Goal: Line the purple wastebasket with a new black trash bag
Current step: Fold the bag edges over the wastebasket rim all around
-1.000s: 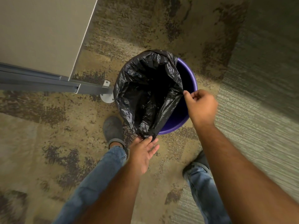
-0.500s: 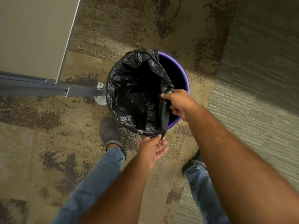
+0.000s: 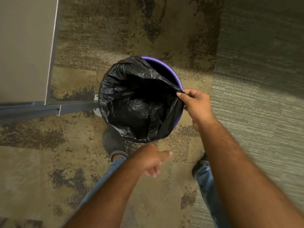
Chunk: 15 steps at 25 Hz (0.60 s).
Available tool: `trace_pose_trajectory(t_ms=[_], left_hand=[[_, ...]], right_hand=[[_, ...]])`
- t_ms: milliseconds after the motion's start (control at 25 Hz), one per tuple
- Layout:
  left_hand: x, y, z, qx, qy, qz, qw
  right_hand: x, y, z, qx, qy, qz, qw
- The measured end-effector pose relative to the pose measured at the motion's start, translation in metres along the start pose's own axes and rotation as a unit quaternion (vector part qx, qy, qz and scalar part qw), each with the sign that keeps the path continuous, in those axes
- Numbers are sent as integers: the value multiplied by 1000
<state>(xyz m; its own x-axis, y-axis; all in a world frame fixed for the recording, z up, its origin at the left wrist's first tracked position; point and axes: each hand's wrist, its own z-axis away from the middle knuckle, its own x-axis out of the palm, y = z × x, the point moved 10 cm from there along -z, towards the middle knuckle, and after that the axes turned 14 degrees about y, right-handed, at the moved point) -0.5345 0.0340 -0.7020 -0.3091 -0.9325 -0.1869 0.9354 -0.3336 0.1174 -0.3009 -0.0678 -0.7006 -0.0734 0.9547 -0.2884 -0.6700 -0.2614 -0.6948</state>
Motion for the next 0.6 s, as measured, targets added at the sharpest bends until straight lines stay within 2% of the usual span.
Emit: trace_pose_trajectory(t_ms=[40, 80, 120, 160, 200, 240, 280, 320, 440, 520, 600], left_hand=[[-28, 18, 5, 75, 60, -89, 991], [-63, 48, 13, 167, 164, -146, 961], [-101, 88, 31, 275, 290, -156, 903], [-133, 127, 54, 382, 393, -147, 823], [-152, 160, 70, 458, 451, -162, 748], [-161, 189, 73, 499, 464, -206, 702], [-164, 214, 59, 507, 429, -269, 697], [-162, 233, 37, 484, 374, -345, 712], [-150, 254, -12, 387, 218, -539, 715], [-157, 259, -29, 334, 182, -573, 725], [-167, 270, -35, 335, 166, -530, 761]], right_hand=[[0, 1, 0, 0, -9, -2, 1000], [-1, 1, 0, -1, -17, -4, 1000], [-1, 1, -1, -5, -23, -3, 1000], [-2, 1, -1, -9, -29, -1, 1000], [-1, 0, -1, -12, -33, 3, 999], [0, 0, -2, -16, -39, 14, 999], [1, -1, -3, -24, -44, 33, 998], [2, -1, -4, -34, -50, 55, 997], [3, 0, -9, -27, -63, 81, 994], [-1, 4, -14, 24, -53, 50, 997], [-9, 9, -16, 56, -30, 26, 998]])
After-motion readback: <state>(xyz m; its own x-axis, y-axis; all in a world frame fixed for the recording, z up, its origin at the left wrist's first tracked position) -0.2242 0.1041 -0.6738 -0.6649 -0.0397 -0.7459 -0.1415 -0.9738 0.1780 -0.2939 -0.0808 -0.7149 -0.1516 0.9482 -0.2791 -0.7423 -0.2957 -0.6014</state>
